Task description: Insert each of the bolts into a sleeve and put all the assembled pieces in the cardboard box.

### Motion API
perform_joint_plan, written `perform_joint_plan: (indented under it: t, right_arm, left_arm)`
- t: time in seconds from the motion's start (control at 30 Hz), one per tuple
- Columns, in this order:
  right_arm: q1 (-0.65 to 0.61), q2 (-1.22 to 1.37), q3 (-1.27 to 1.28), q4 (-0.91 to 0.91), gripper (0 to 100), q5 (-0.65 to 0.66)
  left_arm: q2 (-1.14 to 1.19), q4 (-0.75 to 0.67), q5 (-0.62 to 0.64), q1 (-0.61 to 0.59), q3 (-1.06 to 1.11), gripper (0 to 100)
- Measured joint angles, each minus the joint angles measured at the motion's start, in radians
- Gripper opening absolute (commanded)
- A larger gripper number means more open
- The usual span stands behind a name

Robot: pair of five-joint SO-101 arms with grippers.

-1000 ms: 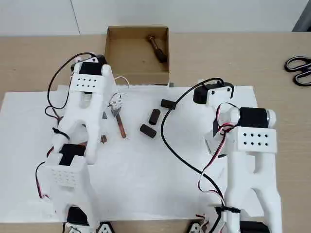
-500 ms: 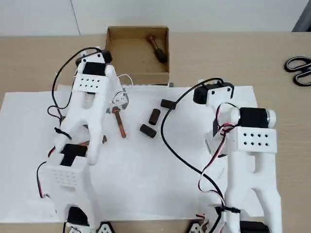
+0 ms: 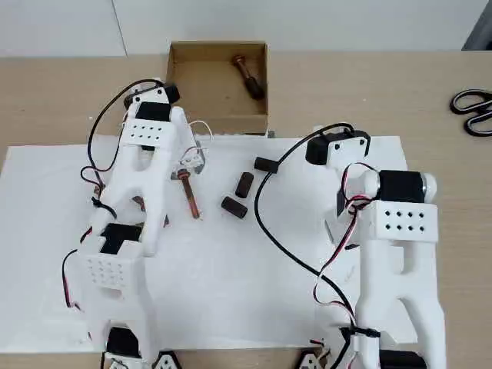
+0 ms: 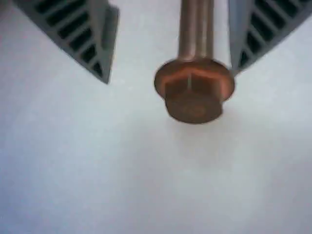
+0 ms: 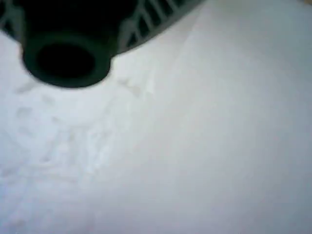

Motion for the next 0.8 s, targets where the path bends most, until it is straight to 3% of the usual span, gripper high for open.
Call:
perform_joint_plan:
  t: [0.37, 0.8]
  right_arm:
    - [0.000, 0.000, 0.000, 0.000, 0.3, 0.000]
    - [0.000, 0.000, 0.000, 0.000, 0.3, 0.000]
  left_arm:
    - [0.092, -0.017, -0.005, -0.006, -0.018, 9]
    - [0.098, -0.020, -0.009, -0.006, -0.021, 8]
